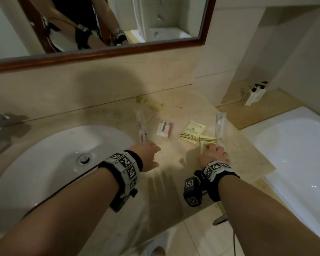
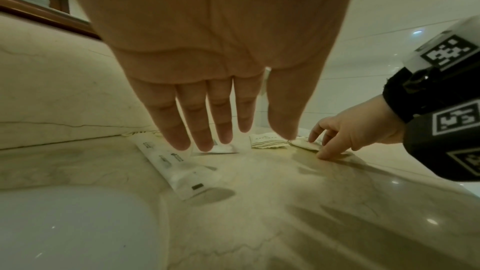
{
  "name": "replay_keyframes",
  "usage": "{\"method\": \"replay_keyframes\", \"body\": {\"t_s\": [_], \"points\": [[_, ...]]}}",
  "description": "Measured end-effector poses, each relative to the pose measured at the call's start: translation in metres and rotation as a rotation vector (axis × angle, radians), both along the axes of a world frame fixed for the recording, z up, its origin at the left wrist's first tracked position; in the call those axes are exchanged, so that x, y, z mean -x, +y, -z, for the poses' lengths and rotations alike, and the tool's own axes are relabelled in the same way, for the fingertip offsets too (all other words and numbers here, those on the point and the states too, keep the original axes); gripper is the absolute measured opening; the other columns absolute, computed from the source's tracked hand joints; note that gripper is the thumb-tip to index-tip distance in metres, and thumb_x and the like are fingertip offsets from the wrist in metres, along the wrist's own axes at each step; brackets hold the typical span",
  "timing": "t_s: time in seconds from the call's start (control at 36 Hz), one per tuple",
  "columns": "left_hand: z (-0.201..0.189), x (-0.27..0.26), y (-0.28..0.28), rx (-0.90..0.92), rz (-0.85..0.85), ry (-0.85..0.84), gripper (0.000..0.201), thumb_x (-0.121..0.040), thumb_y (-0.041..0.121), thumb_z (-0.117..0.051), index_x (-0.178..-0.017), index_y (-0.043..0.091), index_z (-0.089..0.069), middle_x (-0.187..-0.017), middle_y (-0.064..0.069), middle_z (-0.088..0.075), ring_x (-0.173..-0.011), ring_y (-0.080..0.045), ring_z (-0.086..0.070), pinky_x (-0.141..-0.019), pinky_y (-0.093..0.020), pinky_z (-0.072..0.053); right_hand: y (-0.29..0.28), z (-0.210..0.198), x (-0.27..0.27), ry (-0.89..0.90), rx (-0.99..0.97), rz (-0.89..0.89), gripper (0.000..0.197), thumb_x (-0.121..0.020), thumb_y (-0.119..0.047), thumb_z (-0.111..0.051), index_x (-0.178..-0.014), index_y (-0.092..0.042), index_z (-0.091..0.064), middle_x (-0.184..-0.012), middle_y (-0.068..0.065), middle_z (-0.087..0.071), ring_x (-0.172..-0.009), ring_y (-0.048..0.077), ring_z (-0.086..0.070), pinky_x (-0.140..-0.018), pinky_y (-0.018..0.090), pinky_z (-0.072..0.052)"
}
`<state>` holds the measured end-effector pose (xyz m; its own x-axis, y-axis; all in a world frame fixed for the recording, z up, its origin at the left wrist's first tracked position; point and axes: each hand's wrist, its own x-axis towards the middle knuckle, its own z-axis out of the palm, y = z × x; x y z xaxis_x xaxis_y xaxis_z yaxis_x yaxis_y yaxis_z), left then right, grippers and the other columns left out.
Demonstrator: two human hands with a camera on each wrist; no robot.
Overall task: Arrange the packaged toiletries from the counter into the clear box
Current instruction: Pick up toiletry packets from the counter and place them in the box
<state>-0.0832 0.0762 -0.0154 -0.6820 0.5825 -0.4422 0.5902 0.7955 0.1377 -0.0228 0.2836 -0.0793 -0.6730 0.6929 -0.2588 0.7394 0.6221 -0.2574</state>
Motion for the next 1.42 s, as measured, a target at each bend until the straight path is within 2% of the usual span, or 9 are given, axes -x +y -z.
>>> {"method": "replay_keyframes", "body": {"t_s": [0.31, 0.47, 0.61, 0.72, 0.86, 0.97, 1.11, 1.31, 1.42], "points": [[-0.008, 0.0, -0.002, -0.009, -0.053, -0.005, 0.06, -0.092, 0.039, -0.052, -0.146, 0.02, -0.03, -0.151, 0.0, -0.031, -0.135, -0.021, -0.039, -0.111, -0.036, -0.037, 0.011, -0.018, 0.014, 0.082, 0.08, -0.064, 0.035, -0.093, -0.02, -0.04, -0.123, -0.014, -0.057, -0.129, 0.014, -0.051, -0.122, 0.032, -0.043, -0.1, 0.037, -0.038], [-0.022, 0.004, -0.007, -0.015, -0.097, 0.015, 0.06, -0.093, 0.039, -0.049, -0.147, 0.022, -0.027, -0.152, 0.0, -0.03, -0.133, -0.023, -0.042, -0.108, -0.035, -0.038, 0.004, -0.049, 0.031, 0.267, 0.165, -0.151, 0.024, -0.097, -0.02, -0.041, -0.114, -0.01, -0.055, -0.11, 0.019, -0.063, -0.102, 0.035, -0.06, -0.074, 0.028, -0.039], [-0.03, 0.006, -0.016, -0.041, -0.136, 0.052, 0.062, -0.093, 0.038, -0.05, -0.147, 0.021, -0.025, -0.151, -0.002, -0.031, -0.133, -0.024, -0.042, -0.107, -0.035, -0.038, -0.007, -0.064, 0.041, 0.391, 0.255, -0.229, 0.015, -0.094, -0.024, -0.042, -0.1, -0.017, -0.054, -0.096, 0.014, -0.069, -0.089, 0.033, -0.067, -0.08, 0.044, -0.055], [-0.034, 0.006, -0.028, -0.135, -0.196, 0.095, 0.07, -0.092, 0.04, -0.053, -0.149, 0.02, -0.018, -0.154, -0.003, -0.027, -0.134, -0.025, -0.039, -0.108, -0.035, -0.036, -0.027, -0.081, 0.042, 0.445, 0.256, -0.325, 0.018, -0.092, -0.025, -0.052, -0.103, -0.013, -0.06, -0.099, 0.01, -0.068, -0.092, 0.03, -0.061, -0.075, 0.031, -0.046], [-0.038, 0.005, -0.047, -0.206, -0.241, 0.173, 0.075, -0.09, 0.049, -0.05, -0.15, 0.021, -0.015, -0.155, -0.003, -0.027, -0.138, -0.026, -0.033, -0.113, -0.038, -0.032, -0.061, -0.088, 0.043, 0.491, 0.374, -0.466, 0.015, -0.089, -0.028, -0.058, -0.097, -0.016, -0.062, -0.1, 0.007, -0.068, -0.093, 0.025, -0.062, -0.082, 0.033, -0.048], [-0.042, 0.005, -0.066, -0.22, -0.303, 0.182, 0.072, -0.089, 0.051, -0.05, -0.148, 0.021, -0.021, -0.151, -0.003, -0.035, -0.136, -0.024, -0.037, -0.112, -0.038, -0.033, -0.092, -0.089, 0.045, 0.441, 0.41, -0.625, 0.013, -0.091, -0.031, -0.055, -0.097, -0.023, -0.062, -0.086, -0.006, -0.063, -0.076, 0.012, -0.058, -0.059, 0.022, -0.042], [-0.045, 0.002, -0.103, -0.212, -0.417, 0.148, 0.054, -0.083, 0.046, -0.062, -0.128, 0.023, -0.043, -0.126, -0.005, -0.056, -0.114, -0.024, -0.053, -0.095, -0.035, -0.046, -0.135, -0.095, 0.048, 0.38, 0.493, -0.771, 0.016, -0.084, -0.026, -0.062, -0.073, -0.037, -0.061, -0.095, -0.004, -0.071, -0.089, 0.015, -0.066, -0.088, 0.04, -0.054], [-0.043, -0.007, -0.17, -0.179, -0.537, 0.063, 0.056, -0.079, 0.042, -0.07, -0.121, 0.019, -0.041, -0.119, -0.007, -0.059, -0.104, -0.025, -0.058, -0.09, -0.037, -0.051, -0.205, -0.095, 0.057, 0.348, 0.695, -0.888, 0.026, -0.083, -0.005, -0.062, -0.066, -0.024, -0.061, -0.089, -0.012, -0.069, -0.091, 0.01, -0.065, -0.092, 0.031, -0.05], [-0.043, -0.014, -0.217, -0.191, -0.596, 0.067, 0.056, -0.076, 0.041, -0.072, -0.119, 0.02, -0.043, -0.118, -0.004, -0.06, -0.103, -0.023, -0.059, -0.086, -0.034, -0.051, -0.251, -0.092, 0.059, 0.333, 0.728, -0.956, 0.012, -0.072, -0.022, -0.063, -0.063, -0.028, -0.065, -0.085, -0.015, -0.072, -0.093, 0.014, -0.067, -0.09, 0.033, -0.051]]}}
